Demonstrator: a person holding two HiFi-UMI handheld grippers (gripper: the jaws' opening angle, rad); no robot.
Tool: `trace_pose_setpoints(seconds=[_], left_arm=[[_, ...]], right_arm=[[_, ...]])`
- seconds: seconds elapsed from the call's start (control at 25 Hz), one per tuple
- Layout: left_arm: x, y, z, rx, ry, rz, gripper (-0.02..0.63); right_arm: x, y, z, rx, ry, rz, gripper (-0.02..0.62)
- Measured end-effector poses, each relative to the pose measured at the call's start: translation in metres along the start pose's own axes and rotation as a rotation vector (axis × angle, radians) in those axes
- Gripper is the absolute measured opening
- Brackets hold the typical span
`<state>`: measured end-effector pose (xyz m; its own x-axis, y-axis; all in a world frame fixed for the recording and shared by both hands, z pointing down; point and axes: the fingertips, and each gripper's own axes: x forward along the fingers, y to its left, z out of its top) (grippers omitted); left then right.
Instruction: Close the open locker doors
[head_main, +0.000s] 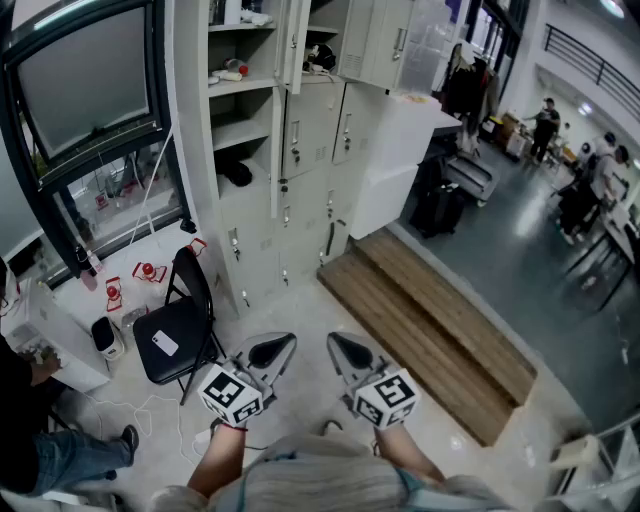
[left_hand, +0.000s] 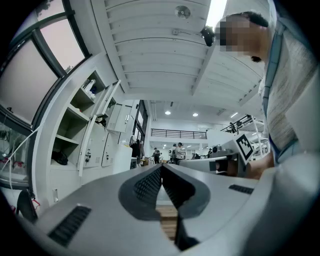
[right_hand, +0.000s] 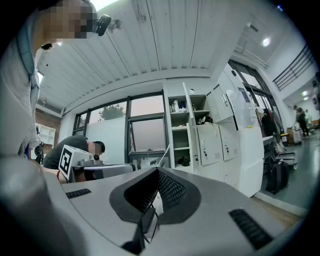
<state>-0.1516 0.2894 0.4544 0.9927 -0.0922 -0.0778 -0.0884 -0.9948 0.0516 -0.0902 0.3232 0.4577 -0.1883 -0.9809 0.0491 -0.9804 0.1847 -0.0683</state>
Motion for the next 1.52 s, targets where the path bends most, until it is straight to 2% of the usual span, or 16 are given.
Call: trace_pose_setpoints(seconds=[0.64,0.92,1.12,1.52], left_arm=[[0.009,0.01,-0.001,-0.003,0.012,0.0,0.005],[0.022,0.012,-0.009,-0.008,0.03,0.005,0.005],[0.048,0.019,-0.014,-0.012,0.04,0.011,0.005],[0.134,0.028,-0.008,-0.006,0.032,0.054,0.005]], right_arm=[[0.012,-0.009,0.001,0.005,-0.001,0.017,0.002],[0.013,-0.028,-0.009,0.051,-0.009,0.026,0.003],[0.016,-0.051,-0.007,0.063,-0.009,0.036,0.003],[0.023,-0.124,0.015,0.038,0.008,0.124,0.003]])
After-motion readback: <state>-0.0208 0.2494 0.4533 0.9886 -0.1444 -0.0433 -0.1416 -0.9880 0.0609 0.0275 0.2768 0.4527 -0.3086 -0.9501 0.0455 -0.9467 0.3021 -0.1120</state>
